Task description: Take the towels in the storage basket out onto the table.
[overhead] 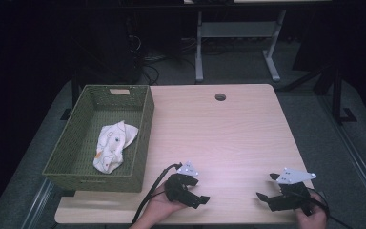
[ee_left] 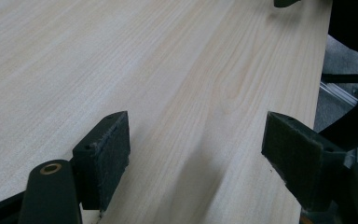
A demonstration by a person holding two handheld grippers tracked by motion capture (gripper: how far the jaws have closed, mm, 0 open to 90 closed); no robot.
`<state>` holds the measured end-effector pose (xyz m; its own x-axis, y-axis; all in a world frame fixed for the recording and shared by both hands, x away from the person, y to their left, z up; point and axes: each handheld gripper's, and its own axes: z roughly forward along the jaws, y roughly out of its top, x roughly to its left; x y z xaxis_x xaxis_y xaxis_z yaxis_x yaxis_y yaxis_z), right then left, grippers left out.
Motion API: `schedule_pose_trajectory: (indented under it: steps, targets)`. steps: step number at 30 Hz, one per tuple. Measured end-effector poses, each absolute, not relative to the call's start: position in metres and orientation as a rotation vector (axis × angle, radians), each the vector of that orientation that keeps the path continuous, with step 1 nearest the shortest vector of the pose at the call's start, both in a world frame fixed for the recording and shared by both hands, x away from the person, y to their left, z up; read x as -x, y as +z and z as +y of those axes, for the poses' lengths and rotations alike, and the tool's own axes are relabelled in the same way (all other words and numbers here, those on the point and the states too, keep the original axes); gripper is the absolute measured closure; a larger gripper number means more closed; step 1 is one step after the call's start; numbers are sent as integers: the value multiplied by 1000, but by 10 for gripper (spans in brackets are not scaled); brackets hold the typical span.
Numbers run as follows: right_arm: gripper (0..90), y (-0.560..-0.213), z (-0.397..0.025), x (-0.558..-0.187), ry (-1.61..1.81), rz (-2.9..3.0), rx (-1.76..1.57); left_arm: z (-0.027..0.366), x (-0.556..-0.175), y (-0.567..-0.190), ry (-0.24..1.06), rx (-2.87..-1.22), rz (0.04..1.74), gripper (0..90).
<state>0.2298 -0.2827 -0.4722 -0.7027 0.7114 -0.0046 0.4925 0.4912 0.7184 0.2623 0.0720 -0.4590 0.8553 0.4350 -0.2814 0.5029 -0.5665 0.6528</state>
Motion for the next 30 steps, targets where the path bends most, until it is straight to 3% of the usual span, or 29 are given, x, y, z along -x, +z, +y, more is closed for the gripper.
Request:
schedule_pose_trajectory:
  steps: [17,30]
  targets:
    - [140,-470,-280,-228,1027,2437,-1012,75,-262,-457,-91,-2256,689,234]
    - [140,-472,-280,-227,1021,2432,-1024,77,-281,-429,-56,-2241,744,232]
